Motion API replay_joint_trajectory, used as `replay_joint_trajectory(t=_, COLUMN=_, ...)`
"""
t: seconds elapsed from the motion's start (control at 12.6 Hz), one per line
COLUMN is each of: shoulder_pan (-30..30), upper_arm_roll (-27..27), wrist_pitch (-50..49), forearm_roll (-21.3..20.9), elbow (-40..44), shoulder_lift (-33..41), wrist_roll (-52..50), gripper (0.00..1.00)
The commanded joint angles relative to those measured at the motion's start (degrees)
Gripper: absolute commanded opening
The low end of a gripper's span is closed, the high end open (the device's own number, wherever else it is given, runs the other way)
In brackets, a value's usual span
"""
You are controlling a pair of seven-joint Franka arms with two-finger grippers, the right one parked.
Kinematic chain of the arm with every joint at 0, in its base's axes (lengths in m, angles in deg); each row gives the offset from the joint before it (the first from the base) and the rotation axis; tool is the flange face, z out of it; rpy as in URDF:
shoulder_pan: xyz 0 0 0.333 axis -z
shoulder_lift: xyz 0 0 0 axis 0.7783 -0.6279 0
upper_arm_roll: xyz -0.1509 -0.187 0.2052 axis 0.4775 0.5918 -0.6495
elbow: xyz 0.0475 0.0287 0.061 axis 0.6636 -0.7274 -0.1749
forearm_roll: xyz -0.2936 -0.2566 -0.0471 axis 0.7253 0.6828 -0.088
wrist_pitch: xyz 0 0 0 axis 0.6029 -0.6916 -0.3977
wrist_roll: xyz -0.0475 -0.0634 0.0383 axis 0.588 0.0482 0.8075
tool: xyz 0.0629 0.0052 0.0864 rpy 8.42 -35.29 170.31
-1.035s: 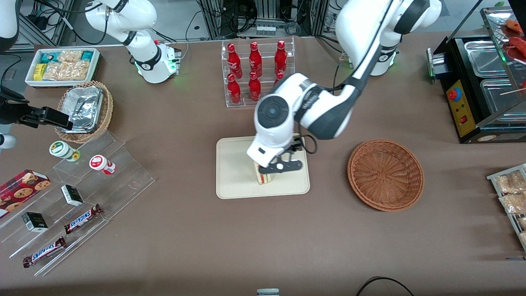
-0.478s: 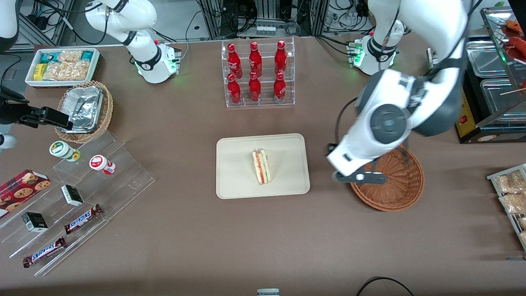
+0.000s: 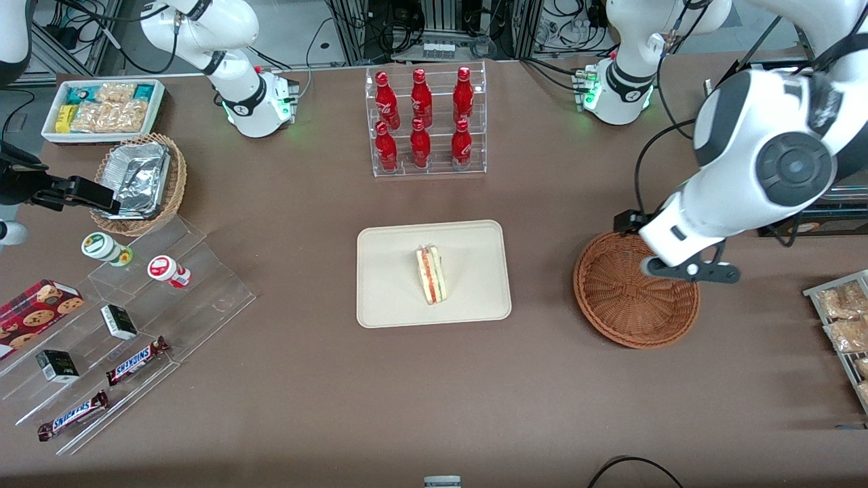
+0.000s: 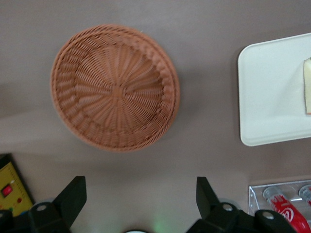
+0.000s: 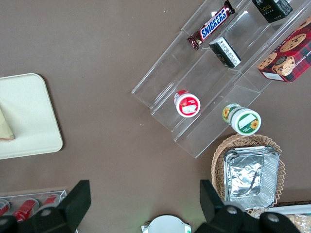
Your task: Place sandwich from basket to tray
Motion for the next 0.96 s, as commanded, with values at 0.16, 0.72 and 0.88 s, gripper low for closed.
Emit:
replay_joint_trajectory(t=0.16, shoulder_pan=-7.7, upper_arm_roll=3.4, wrist_pitch=-5.6, forearm_roll=-0.2, elbow=-5.1, shoulder_lift=10.3, wrist_roll=3.1, gripper=1.0)
replay_joint_trajectory(t=0.72, shoulder_pan=-9.4, upper_arm_roll=0.6, wrist_pitch=-11.3, forearm_roll=-0.5, elbow=-3.0, shoulder_lift=14.2, wrist_roll=5.2, gripper=1.0)
replay_joint_trajectory(t=0.88, shoulder_pan=-9.3, upper_arm_roll=0.7, wrist_pitch=-11.3, forearm_roll=-0.5, elbow=-3.0, shoulder_lift=14.2, wrist_roll=5.2, gripper=1.0)
